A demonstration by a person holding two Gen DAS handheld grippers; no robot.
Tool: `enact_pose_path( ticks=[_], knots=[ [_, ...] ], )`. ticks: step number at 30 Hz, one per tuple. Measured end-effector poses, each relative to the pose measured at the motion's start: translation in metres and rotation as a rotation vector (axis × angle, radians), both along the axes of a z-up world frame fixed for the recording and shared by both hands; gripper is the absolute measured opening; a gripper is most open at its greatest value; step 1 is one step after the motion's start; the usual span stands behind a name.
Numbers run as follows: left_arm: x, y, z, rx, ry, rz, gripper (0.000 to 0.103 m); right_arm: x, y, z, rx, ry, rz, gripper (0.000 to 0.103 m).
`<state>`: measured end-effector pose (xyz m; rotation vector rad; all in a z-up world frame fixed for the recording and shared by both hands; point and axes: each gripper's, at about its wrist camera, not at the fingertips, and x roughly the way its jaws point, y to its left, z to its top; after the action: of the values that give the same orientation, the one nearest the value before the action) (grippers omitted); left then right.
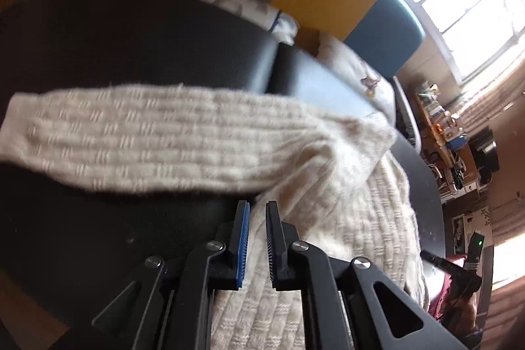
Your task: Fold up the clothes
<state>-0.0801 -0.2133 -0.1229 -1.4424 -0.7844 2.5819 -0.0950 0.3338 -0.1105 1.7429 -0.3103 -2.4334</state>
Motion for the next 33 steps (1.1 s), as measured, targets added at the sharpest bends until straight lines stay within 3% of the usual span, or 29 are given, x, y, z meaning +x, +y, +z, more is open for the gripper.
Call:
enact_pose_path(
  ticks=[1, 2, 6, 9, 12, 15, 16, 18, 21, 25, 27, 29, 31, 33],
  knots=[
    [-0.003, 0.009, 0.006, 0.0, 0.019, -0.021, 0.009, -0.004, -0.012, 0.013, 0.019, 0.046, 0.036, 0.075],
    [-0.007, 0.02, 0.01, -0.003, 0.034, -0.051, 0.01, -0.01, -0.025, 0.026, -0.005, 0.091, 0.085, 0.082],
    [-0.026, 0.073, 0.014, -0.047, 0.038, -0.193, 0.012, -0.036, -0.09, 0.045, 0.034, 0.205, 0.258, 0.081],
    [-0.037, 0.101, 0.001, -0.091, 0.007, -0.282, 0.013, -0.06, -0.128, 0.024, 0.091, 0.157, 0.34, 0.059],
    [-0.048, 0.112, -0.02, -0.122, -0.06, -0.304, 0.013, -0.076, -0.124, 0.002, 0.169, 0.095, 0.341, 0.054],
    [-0.062, 0.112, -0.043, -0.113, -0.141, -0.282, 0.011, -0.089, -0.104, -0.013, 0.256, 0.072, 0.323, 0.063],
    [-0.063, 0.112, -0.043, -0.099, -0.122, -0.273, 0.011, -0.095, -0.095, -0.017, 0.281, 0.065, 0.31, 0.083],
    [-0.066, 0.117, -0.04, -0.125, -0.119, -0.288, 0.011, -0.109, -0.075, -0.024, 0.327, 0.052, 0.279, 0.103],
    [-0.069, 0.117, -0.031, -0.113, -0.11, -0.291, 0.012, -0.12, -0.055, -0.025, 0.312, 0.057, 0.251, 0.103],
    [-0.077, 0.092, 0.007, -0.094, -0.011, -0.213, 0.013, -0.117, -0.053, -0.007, 0.372, 0.12, 0.254, 0.1],
    [-0.088, 0.076, 0.021, -0.114, 0.025, -0.165, 0.014, -0.107, -0.053, 0.016, 0.34, 0.184, 0.255, 0.088],
    [-0.102, 0.062, 0.031, -0.119, 0.051, -0.118, 0.014, -0.096, -0.057, 0.038, 0.233, 0.226, 0.291, 0.08],
    [-0.118, 0.054, 0.032, -0.128, 0.058, -0.099, 0.014, -0.093, -0.077, 0.049, 0.14, 0.233, 0.347, 0.078],
    [-0.136, 0.051, 0.026, -0.155, 0.04, -0.102, 0.014, -0.103, -0.089, 0.042, 0.102, 0.19, 0.363, 0.077]
  ],
)
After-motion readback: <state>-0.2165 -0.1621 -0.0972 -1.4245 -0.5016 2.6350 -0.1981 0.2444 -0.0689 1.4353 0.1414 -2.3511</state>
